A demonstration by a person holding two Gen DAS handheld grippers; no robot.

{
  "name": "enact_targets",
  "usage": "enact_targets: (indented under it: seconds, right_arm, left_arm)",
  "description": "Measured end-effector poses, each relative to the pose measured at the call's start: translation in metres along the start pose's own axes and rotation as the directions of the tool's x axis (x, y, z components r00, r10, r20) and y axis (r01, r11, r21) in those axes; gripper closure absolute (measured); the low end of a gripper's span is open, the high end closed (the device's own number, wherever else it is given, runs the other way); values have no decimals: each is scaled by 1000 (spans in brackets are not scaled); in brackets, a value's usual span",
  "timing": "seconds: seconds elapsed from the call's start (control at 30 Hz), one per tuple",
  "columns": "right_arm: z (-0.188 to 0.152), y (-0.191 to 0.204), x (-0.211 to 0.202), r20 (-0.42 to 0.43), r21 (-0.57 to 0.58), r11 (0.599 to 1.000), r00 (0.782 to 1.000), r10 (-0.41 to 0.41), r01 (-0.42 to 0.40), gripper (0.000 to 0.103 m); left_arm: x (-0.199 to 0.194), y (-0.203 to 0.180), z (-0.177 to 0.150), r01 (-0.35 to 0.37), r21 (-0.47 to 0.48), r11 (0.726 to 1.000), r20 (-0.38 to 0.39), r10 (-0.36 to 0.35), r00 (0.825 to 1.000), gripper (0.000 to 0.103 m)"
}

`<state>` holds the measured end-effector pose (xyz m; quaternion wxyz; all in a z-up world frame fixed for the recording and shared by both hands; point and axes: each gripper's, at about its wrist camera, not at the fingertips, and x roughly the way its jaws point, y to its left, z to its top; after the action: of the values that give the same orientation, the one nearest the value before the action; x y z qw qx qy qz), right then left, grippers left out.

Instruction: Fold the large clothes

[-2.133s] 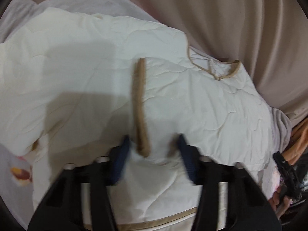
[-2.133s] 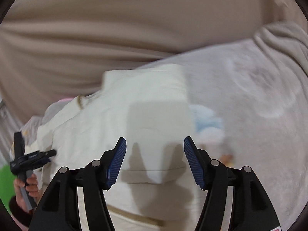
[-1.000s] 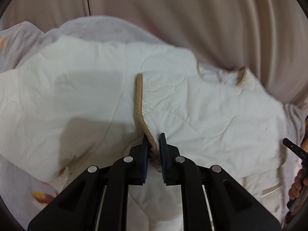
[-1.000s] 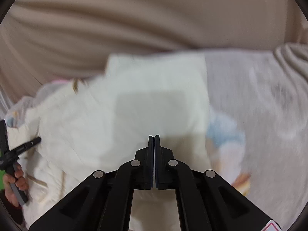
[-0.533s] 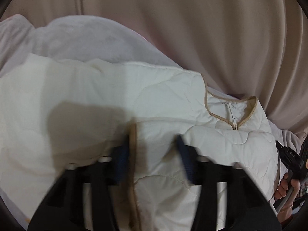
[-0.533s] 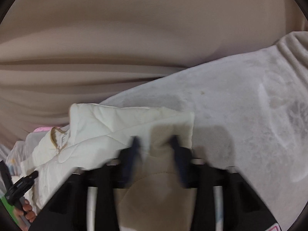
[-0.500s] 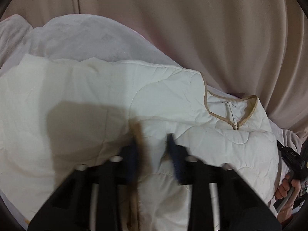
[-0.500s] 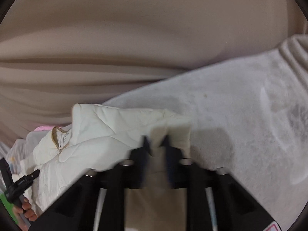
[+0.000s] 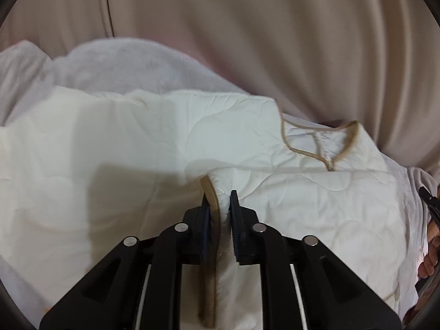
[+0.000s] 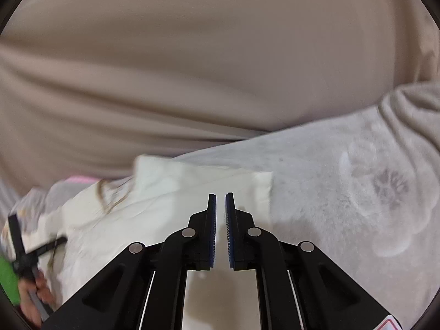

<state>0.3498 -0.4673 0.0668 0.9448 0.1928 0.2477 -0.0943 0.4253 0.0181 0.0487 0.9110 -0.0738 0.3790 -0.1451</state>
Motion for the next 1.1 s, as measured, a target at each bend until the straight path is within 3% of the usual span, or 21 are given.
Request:
enact_targets:
  seconds: [0.07,0.13,0.2,0.27,0.37,0.5,0.57,0.63,0.73,0.83,0.9,0.93,1.0,1.07,1.1]
  right_arm:
    - [-20,14,-14,-54,-75,996,998,41,-45,97]
    - [-46,19,-17,-138,-127,990,989,50,-68,98]
    - [-72,17,3,-230,-152,988,973,-16,-20,99]
    - [-94,4,23,-286,-144,990,957,-51,10,103]
    - [-96,-10,15,-284,-47,999,959,-14,0,103]
    - [-102,3,-36,-245,-48,998,969,23,-36,93]
    - [-115,10,-57,-247,-59,996,968,44,-60,93]
    - [-128,20,-68,-272,-74,992,959,82,-105,91]
    - [-136,47,-60,-345,-99,975,926,155,-200,91]
    - [-139,105,-27,-454,-131,935,858,238,-329,91]
    - [-143,153,6,-529,-157,910,811,250,-383,91]
    - [-145,171,24,-548,-178,910,806,223,-373,91]
    - [-143,199,54,-546,-201,921,819,178,-334,92]
    - [-132,210,71,-496,-208,935,855,151,-286,96]
    - [-126,213,78,-480,-182,946,864,154,-270,96]
  left_arm:
    - [-17,1,-11,6,25,1000,12,-6,1000,87]
    - [-14,-2,-26,1,40,999,-34,1,999,87]
    - [4,-5,-40,-30,72,997,-96,37,995,84]
    - [10,-6,-45,-53,103,993,-81,62,995,84]
    - [-2,11,-33,-46,21,999,-85,48,995,84]
    - [-67,54,-23,-63,-51,997,30,64,997,84]
    - [-98,82,-27,-72,-93,993,56,78,995,79]
    - [-125,116,-36,-114,-143,983,62,124,990,67]
    - [-152,164,-55,-197,-196,961,36,208,978,67]
    - [-167,200,-78,-214,-248,945,-12,218,976,67]
    - [-176,214,-93,-216,-268,939,-20,219,976,67]
    - [-178,219,-97,-222,-277,935,-21,225,974,67]
    - [-179,232,-102,-235,-306,923,-23,239,971,66]
    - [-179,245,-100,-242,-352,904,-13,254,967,61]
    - [-180,254,-98,-250,-379,891,-2,269,963,52]
